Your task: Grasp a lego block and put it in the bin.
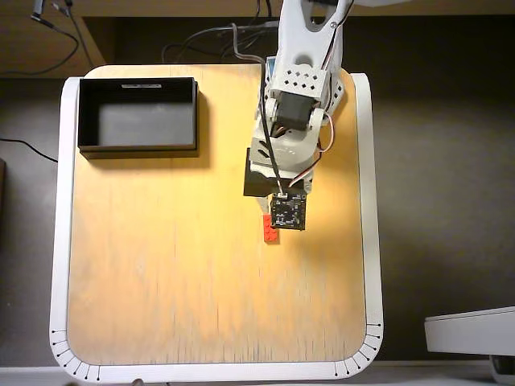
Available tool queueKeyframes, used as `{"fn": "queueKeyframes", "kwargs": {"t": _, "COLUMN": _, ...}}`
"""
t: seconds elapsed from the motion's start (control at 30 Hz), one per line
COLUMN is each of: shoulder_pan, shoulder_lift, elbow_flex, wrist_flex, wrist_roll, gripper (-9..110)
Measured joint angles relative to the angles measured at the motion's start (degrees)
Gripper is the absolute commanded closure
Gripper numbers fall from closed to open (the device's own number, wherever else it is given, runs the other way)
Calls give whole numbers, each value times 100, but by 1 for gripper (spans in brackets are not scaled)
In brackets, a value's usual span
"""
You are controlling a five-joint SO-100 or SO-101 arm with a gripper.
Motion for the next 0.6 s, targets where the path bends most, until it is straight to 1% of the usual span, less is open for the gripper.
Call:
{"fn": "queueKeyframes", "kwargs": {"t": 0.13, "shoulder_pan": 264, "shoulder_lift": -466, "elbow_flex": -97, "wrist_flex": 35, "wrist_roll": 352, "gripper": 86}}
{"fn": "queueKeyframes", "kwargs": {"t": 0.23, "shoulder_pan": 360, "shoulder_lift": -826, "elbow_flex": -97, "wrist_flex": 35, "wrist_roll": 510, "gripper": 85}}
{"fn": "queueKeyframes", "kwargs": {"t": 0.33, "shoulder_pan": 378, "shoulder_lift": -1143, "elbow_flex": -97, "wrist_flex": -9, "wrist_roll": 606, "gripper": 81}}
{"fn": "queueKeyframes", "kwargs": {"t": 0.6, "shoulder_pan": 378, "shoulder_lift": -1775, "elbow_flex": -97, "wrist_flex": -738, "wrist_roll": 650, "gripper": 79}}
